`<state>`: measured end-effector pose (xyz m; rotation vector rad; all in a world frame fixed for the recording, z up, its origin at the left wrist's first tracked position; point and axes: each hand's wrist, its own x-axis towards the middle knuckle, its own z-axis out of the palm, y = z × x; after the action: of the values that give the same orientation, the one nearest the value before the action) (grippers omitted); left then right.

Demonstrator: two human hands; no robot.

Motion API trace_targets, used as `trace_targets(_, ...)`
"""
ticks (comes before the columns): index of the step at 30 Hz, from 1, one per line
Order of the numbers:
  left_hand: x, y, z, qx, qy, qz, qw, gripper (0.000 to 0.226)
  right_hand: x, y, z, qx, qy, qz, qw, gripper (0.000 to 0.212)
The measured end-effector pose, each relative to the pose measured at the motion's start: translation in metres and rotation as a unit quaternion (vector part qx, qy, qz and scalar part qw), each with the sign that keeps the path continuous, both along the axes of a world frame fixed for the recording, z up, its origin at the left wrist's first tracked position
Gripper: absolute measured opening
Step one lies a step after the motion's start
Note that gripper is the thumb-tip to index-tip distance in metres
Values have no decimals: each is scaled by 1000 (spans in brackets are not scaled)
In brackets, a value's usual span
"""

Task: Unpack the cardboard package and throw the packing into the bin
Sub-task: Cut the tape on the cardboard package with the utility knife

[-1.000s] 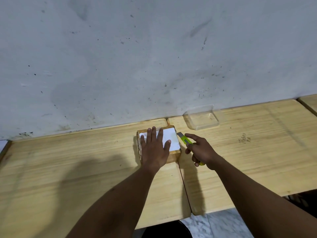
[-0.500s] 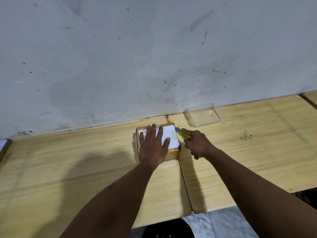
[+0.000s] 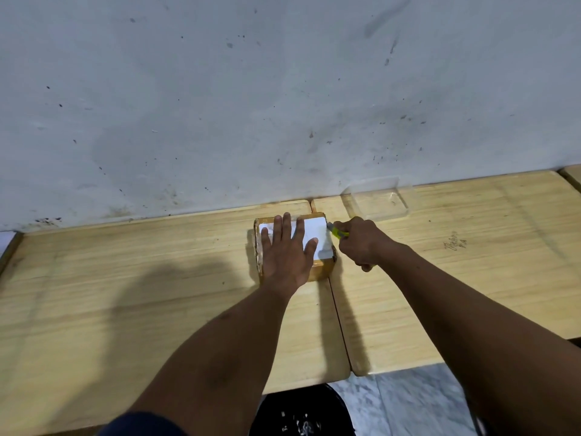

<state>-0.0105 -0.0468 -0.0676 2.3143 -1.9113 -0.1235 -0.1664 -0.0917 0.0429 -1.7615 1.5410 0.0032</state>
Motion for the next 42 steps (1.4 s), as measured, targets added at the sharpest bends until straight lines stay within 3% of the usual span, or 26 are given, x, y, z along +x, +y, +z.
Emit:
trace_targets(14,-1,0,2,3,6,3,1000,61,-22,17,-17,28,-62,-33,997,58)
trace_targets(36,0,1,7,21,7,-7,1000,62,-28,30,-10,48,-25,-15,998,63)
trace_targets(42,5,5,4,23,7,-23,999,64,-64,22,-10,117,-192,-140,964,45)
